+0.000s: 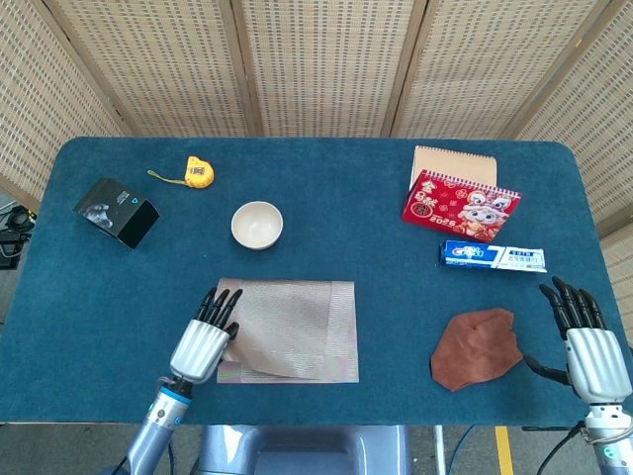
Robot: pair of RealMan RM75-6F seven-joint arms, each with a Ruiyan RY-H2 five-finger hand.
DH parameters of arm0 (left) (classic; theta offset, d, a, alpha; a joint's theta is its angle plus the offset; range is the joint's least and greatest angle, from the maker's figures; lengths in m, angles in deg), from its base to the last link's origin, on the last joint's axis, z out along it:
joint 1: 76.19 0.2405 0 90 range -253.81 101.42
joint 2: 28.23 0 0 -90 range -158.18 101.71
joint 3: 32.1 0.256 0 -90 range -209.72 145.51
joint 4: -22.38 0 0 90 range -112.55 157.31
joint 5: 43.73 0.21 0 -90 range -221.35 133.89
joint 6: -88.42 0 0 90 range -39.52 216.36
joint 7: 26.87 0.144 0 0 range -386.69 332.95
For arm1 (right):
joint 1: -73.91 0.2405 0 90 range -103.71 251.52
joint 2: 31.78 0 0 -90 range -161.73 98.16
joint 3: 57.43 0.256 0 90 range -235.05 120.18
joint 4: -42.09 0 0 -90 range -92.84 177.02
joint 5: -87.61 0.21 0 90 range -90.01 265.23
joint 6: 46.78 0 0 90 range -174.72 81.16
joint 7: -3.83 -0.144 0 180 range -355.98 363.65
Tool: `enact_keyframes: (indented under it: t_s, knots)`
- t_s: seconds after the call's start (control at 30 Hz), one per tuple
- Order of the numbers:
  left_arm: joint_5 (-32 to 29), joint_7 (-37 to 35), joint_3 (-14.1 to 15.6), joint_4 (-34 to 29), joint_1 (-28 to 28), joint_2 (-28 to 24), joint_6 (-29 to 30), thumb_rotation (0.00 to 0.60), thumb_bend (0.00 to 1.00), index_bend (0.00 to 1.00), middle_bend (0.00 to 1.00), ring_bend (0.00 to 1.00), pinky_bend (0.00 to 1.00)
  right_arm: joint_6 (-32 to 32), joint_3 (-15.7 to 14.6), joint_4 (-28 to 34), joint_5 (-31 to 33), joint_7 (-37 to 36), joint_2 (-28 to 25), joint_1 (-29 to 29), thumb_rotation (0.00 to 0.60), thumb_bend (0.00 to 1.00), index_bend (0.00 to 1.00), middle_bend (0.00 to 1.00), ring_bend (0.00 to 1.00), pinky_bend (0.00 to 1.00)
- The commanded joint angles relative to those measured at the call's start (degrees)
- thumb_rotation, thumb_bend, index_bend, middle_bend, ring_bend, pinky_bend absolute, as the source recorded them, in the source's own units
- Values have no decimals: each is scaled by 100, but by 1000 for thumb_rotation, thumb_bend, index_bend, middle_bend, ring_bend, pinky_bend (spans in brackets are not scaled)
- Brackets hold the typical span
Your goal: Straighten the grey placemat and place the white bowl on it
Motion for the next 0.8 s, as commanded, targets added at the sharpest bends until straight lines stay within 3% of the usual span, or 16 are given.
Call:
enact_keyframes:
  t_s: [0.03,0.1,0.17,0.37,0.6,0.8]
  knots:
    - [-21,-59,-145,-377,-19,-343,110,600,561,791,0,0,0,-2,-4,2,-2,7,1,-3,600,18,70,0,0,0]
    - [-66,-80,-218,-565,-21,-501,145,600,567,799,0,0,0,2,-7,4,-3,19,4,-3,600,18,70,0,0,0]
    - [-237,-177,-477,-863,-38,-751,214,600,569,803,0,0,0,40,-18,-11,11,79,28,7,600,18,70,0,0,0]
    - [-815,-161,-957,-1261,-273,-1087,-134,600,571,806,0,0,0,101,-16,-42,70,185,86,25,600,17,70,0,0,0]
    - [-1964,42,-1805,-771,-865,-894,-730,600,571,810,0,0,0,181,80,-122,282,171,96,54,600,18,70,0,0,0]
    - [-2632,248,-2214,-19,-1377,-662,-1072,600,571,811,0,0,0,294,137,-216,446,173,129,95,600,18,70,0,0,0]
